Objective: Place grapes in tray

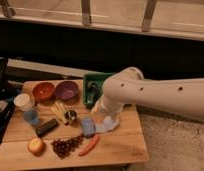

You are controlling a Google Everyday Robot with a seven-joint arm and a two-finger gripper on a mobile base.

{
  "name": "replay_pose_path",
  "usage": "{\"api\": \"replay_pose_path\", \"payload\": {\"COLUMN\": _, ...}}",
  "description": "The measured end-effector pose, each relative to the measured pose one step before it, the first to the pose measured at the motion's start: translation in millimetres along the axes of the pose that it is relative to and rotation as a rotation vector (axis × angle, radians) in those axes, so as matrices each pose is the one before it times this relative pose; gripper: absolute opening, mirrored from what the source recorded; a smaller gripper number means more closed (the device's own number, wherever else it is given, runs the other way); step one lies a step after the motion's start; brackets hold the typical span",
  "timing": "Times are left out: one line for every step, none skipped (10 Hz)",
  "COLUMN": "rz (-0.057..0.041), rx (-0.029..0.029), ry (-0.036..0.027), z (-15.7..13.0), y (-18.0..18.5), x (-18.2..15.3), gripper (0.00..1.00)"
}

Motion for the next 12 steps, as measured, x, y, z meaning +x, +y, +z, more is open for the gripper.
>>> {"api": "replay_pose_path", "payload": {"rz": -0.05629, "rx": 0.01136, "ry": 0.00828, "z": 5.85, "y": 15.95, "x": 15.18, "gripper": 0.66}}
{"api": "replay_pose_path", "payload": {"rz": -0.02947, "rx": 0.00758, "ry": 0.00526, "z": 3.11, "y": 7.80, "x": 8.74, "gripper": 0.66}}
{"api": "replay_pose_path", "payload": {"rz": -0.00045, "rx": 0.00248, "ry": -0.00343, "z": -0.24, "y": -1.75, "x": -1.14, "gripper": 0.66}}
{"api": "replay_pose_path", "payload": {"rz": 0.00194, "rx": 0.00059, "ry": -0.00055, "z": -0.07, "y": -1.00, "x": -0.34, "gripper": 0.66}}
{"api": "replay_pose_path", "payload": {"rz": -0.00412, "rx": -0.00112, "ry": 0.00120, "z": 0.35, "y": 2.03, "x": 0.47, "gripper": 0.66}}
{"api": "replay_pose_path", "payload": {"rz": 0.00235, "rx": 0.00087, "ry": 0.00088, "z": 0.02, "y": -0.20, "x": 0.11, "gripper": 0.66}}
{"api": "replay_pose_path", "payload": {"rz": 0.00346, "rx": 0.00536, "ry": 0.00272, "z": 0.42, "y": -0.71, "x": 0.26, "gripper": 0.66}}
{"api": "replay_pose_path", "payload": {"rz": -0.00756, "rx": 0.01301, "ry": 0.00310, "z": 3.74, "y": 3.06, "x": 0.88, "gripper": 0.66}}
{"api": "replay_pose_path", "payload": {"rz": -0.01069, "rx": 0.00886, "ry": 0.01198, "z": 10.66, "y": 8.39, "x": 1.91, "gripper": 0.66}}
{"api": "replay_pose_path", "payload": {"rz": -0.01500, "rx": 0.00446, "ry": 0.01752, "z": 18.54, "y": 12.01, "x": 1.78, "gripper": 0.66}}
{"api": "replay_pose_path", "payload": {"rz": -0.01024, "rx": -0.00054, "ry": 0.01525, "z": 13.84, "y": 8.56, "x": 1.53, "gripper": 0.66}}
{"api": "replay_pose_path", "payload": {"rz": -0.02056, "rx": -0.00968, "ry": 0.02901, "z": 20.48, "y": 16.69, "x": 2.62, "gripper": 0.66}}
